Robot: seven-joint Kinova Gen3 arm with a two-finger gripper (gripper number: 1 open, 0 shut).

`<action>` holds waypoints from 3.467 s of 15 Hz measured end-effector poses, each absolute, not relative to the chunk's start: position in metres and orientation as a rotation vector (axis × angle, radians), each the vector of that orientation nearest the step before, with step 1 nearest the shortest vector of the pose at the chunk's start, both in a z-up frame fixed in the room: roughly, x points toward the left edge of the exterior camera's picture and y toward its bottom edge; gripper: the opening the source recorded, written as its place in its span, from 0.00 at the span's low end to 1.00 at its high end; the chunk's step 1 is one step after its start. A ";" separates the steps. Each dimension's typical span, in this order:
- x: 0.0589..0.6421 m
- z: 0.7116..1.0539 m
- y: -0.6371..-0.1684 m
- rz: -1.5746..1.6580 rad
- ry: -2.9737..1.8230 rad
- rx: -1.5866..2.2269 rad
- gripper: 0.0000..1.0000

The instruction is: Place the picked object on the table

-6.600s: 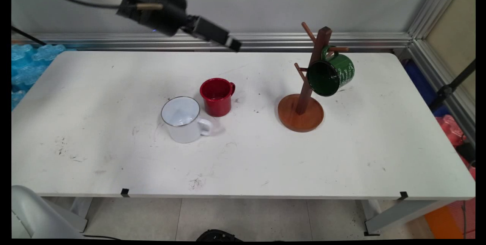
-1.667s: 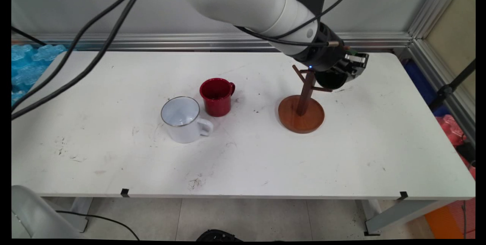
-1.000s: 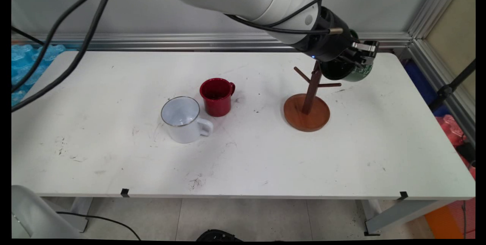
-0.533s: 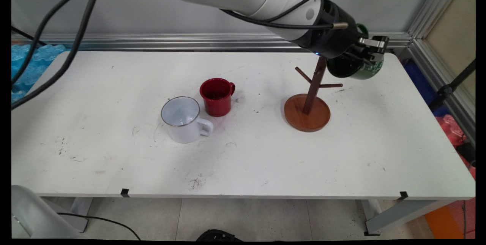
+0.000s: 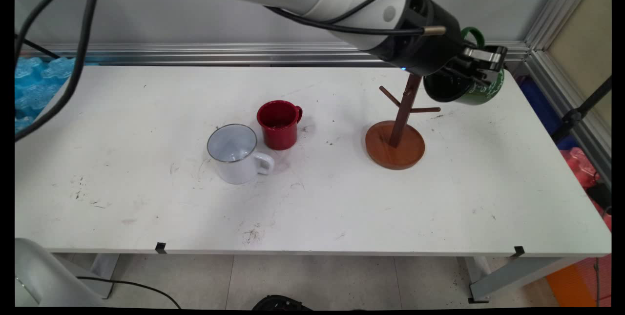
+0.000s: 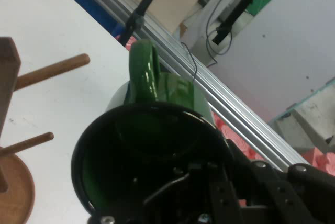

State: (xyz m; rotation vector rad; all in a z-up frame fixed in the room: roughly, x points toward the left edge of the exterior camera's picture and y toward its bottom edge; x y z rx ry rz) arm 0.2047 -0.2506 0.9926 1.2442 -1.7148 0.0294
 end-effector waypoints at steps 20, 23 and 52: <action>0.322 0.983 -0.184 0.068 -2.125 1.162 0.00; 0.318 0.976 -0.188 0.083 -2.201 1.152 0.00; 0.285 0.850 -0.193 -0.017 -2.739 1.311 0.00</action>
